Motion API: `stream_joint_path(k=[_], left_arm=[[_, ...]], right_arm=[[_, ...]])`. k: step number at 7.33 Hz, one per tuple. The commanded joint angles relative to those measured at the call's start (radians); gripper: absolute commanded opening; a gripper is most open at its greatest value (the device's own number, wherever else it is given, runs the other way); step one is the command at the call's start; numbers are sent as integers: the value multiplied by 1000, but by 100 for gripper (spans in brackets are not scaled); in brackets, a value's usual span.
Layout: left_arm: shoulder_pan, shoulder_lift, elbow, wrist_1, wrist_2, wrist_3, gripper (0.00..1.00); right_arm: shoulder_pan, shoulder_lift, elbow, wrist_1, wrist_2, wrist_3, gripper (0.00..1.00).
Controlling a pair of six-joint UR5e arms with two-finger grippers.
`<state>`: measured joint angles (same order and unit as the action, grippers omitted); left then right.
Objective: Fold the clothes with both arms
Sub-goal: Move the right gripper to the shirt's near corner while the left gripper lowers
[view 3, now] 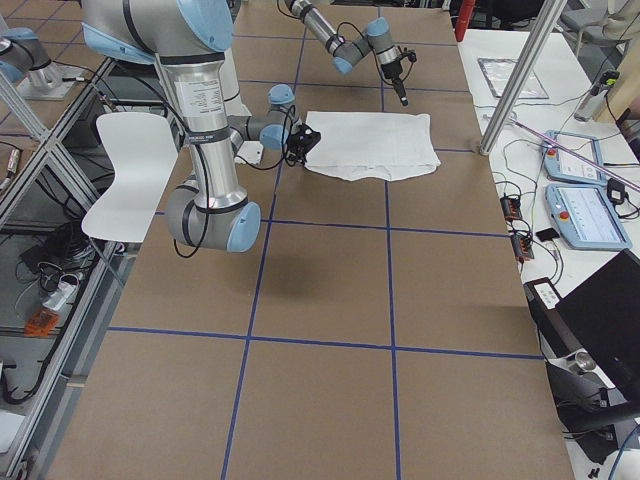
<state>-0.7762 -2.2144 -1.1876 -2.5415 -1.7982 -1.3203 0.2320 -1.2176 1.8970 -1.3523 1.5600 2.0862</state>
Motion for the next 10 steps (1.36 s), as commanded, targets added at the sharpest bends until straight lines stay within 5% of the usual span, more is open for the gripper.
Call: stream_joint_path(k=[1,3,6,8,10], left_arm=[[0,2,-26,6,-3,-22,73],[9,64,-148,13,-7,-104,72],[105,286,-465,12,-52,-320,71],[313,462,-619,12,67,-469,71],[437,498,-659,13,146,-562,71]], right_arm=[[6,-6,20,-1,2,0,0],[7,-39,56,-5,2,0,0],[-51,-54,126,-71,-23,43,0],[-66,-62,142,-90,-26,43,0],[-69,-69,143,-90,-34,43,0]])
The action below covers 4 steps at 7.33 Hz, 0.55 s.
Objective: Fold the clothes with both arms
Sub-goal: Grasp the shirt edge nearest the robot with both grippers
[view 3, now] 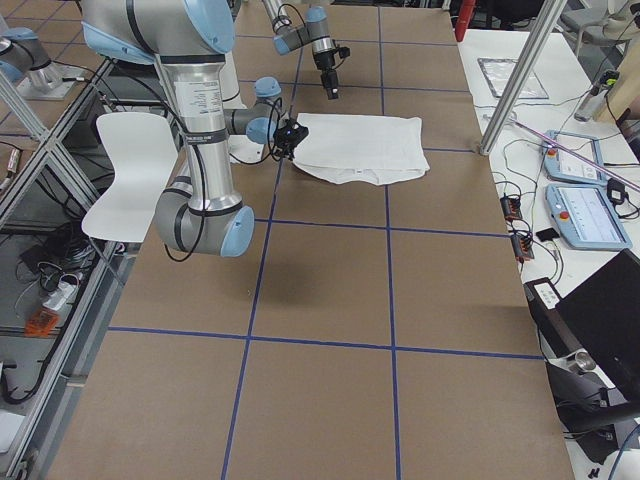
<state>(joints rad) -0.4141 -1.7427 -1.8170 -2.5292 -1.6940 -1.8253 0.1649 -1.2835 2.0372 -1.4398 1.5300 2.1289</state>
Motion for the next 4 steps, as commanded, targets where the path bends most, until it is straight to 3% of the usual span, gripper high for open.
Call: stream_joint_path(k=[1,4], left_arm=[[116,25,-30,16,84,-69,71],[185,-17,-27,141,134,-75,66]], right_arm=[[-2,-5,9,-2,-4,0,0],[-2,-5,9,-2,-4,0,0]])
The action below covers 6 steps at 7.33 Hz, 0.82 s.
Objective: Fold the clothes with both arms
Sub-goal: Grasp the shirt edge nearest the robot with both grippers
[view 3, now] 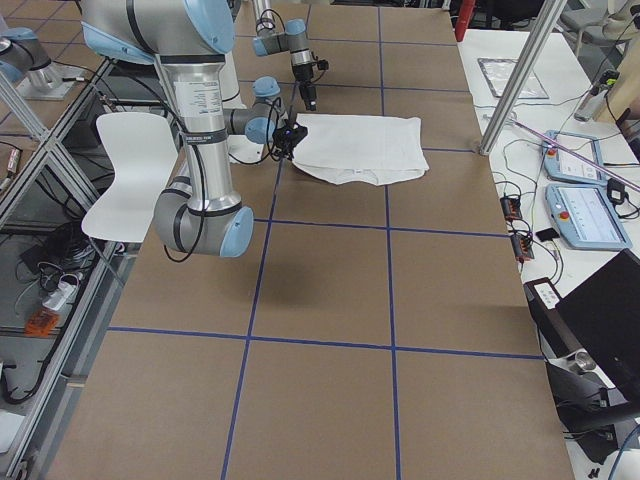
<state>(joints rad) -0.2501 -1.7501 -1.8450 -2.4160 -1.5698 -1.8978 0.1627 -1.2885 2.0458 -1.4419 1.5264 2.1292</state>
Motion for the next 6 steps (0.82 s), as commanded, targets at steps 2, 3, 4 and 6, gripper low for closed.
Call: stream_joint_path(k=[2,3,4,6], left_arm=[[35,-8,0,32,10,-3,62],[41,-9,0,46,10,-4,60],[46,-8,0,48,10,-4,59],[58,-8,1,49,8,-4,57]], right_arm=[[0,0,10,0,0,0,0],[0,-9,20,0,0,0,0],[0,-14,24,0,0,0,0],[0,-14,24,0,0,0,0]])
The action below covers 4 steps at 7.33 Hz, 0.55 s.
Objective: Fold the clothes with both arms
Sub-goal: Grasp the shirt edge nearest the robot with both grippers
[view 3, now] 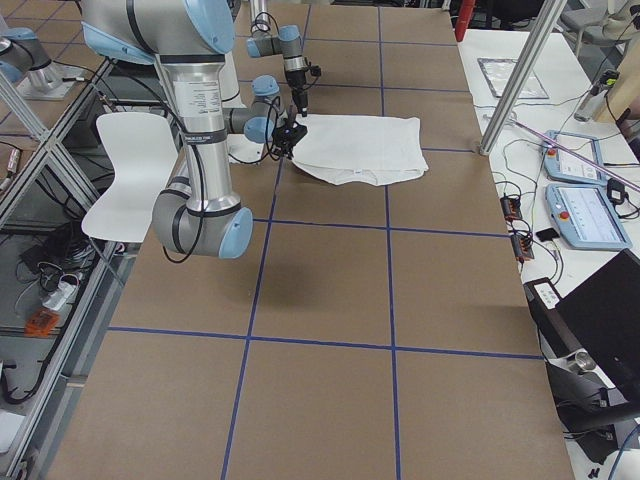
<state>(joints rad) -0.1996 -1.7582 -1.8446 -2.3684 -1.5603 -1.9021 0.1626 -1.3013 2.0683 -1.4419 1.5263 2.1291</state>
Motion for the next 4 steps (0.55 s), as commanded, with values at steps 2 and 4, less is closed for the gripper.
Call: stream_joint_path(k=[2,4], left_arm=[[22,-1,1,2,-1,-2,54],[23,-3,-4,2,-3,-2,35]], right_arm=[[0,1,1,0,0,0,0],[0,-1,7,0,0,0,0]])
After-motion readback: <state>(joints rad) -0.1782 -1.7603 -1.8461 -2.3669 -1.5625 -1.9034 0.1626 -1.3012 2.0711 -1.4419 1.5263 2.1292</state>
